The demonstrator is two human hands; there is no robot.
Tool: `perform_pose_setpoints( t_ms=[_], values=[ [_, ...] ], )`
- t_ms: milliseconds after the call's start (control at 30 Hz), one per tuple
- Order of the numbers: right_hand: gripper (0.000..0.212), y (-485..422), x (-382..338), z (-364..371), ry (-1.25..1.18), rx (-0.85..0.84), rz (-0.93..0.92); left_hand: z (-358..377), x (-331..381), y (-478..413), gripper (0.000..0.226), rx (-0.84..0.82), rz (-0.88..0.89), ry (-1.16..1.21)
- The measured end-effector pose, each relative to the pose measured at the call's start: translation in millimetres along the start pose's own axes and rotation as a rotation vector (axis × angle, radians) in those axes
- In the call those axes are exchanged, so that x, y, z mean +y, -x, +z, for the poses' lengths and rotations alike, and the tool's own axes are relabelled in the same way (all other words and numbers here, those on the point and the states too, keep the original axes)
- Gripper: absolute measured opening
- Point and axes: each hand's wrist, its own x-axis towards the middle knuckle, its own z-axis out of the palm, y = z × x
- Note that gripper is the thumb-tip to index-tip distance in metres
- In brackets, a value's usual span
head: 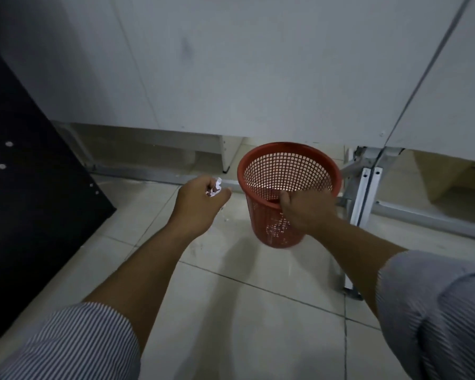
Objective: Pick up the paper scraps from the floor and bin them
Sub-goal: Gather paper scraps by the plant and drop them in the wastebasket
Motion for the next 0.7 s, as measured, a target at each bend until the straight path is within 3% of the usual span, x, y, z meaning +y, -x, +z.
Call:
perform_pose_setpoints(
  t_ms=[100, 267, 533, 633, 700],
  values=[
    [0.047, 3.9, -3.2, 2.8, -0.023, 0.055, 0.006, 6.8, 21.0, -18.7, 0.023, -0.065, 0.17, -0.163],
    [0.049, -1.4, -3.9, 8.1, -0.099, 0.099, 0.041, 23.4, 67.1, -57.9, 0.022, -0.245, 0.439, -0.29],
    [0.053, -5.3, 0.7, 16.3, -0.159, 0.059, 0.111, 68.5, 124.9, -81.4, 0.031, 0.093, 0.506, -0.001],
    [0.053, -3.3, 1.3, 14.3, -0.149, 0.083, 0.078, 86.3, 107.1, -83.0, 0.042, -0.084, 0.43, -0.19],
    [0.054, 2.6, 0.1, 6.5, -0.13, 0.132, 0.023, 92.4, 89.3, -79.2, 0.073, -0.334, 0.287, -0.352]
  ],
)
